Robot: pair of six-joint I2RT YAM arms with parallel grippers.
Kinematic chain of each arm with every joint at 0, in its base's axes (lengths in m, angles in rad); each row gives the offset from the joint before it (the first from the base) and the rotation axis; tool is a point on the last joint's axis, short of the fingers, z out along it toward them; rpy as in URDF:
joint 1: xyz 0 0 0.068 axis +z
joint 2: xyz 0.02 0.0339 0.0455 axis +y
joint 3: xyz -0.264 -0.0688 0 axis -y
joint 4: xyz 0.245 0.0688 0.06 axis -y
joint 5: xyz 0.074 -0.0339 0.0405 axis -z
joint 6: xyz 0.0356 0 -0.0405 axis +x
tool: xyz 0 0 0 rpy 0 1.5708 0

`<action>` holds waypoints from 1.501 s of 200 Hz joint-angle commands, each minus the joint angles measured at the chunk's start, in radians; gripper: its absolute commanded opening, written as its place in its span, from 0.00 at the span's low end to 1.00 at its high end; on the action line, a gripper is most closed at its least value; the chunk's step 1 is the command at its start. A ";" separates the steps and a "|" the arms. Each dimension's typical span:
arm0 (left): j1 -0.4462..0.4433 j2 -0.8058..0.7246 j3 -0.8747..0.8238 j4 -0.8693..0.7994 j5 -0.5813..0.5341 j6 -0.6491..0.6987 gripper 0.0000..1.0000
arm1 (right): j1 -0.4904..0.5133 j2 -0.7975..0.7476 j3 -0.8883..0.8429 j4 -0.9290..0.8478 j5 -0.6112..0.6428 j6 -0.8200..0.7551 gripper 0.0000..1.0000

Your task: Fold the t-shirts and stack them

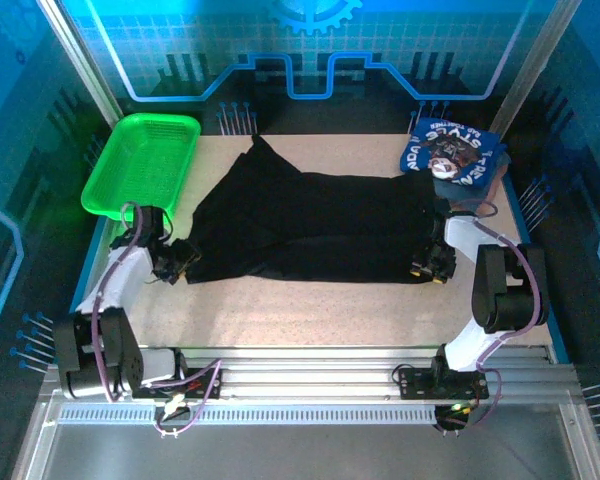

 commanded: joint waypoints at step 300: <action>-0.153 -0.151 0.057 -0.193 -0.122 -0.157 0.64 | 0.126 -0.242 0.060 -0.142 -0.138 -0.109 0.83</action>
